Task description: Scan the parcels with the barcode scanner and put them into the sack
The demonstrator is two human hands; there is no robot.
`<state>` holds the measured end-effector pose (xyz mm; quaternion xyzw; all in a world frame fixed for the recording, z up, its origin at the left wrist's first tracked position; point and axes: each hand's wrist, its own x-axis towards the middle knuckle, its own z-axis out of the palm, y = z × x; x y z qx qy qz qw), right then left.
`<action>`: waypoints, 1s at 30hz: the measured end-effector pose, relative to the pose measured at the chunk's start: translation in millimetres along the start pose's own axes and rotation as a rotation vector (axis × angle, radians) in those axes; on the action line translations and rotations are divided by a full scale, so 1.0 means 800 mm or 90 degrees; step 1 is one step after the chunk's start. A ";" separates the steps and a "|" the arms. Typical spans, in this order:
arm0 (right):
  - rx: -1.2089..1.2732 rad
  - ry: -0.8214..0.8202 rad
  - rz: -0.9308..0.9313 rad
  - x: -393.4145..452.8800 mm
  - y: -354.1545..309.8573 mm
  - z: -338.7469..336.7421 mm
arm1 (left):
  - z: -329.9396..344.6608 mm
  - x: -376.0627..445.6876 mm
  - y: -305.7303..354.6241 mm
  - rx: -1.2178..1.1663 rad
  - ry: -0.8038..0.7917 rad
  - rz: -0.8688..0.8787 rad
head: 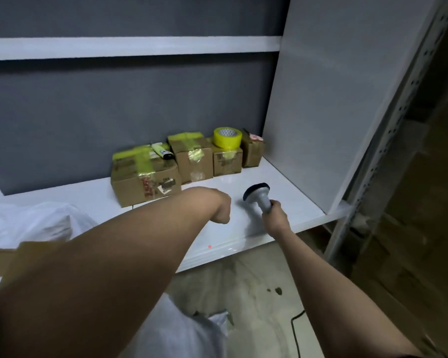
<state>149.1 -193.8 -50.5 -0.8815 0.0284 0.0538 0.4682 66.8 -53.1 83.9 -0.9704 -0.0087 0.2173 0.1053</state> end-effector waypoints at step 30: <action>-0.075 -0.041 -0.012 0.079 0.017 0.039 | 0.044 0.063 -0.025 -0.069 0.062 -0.037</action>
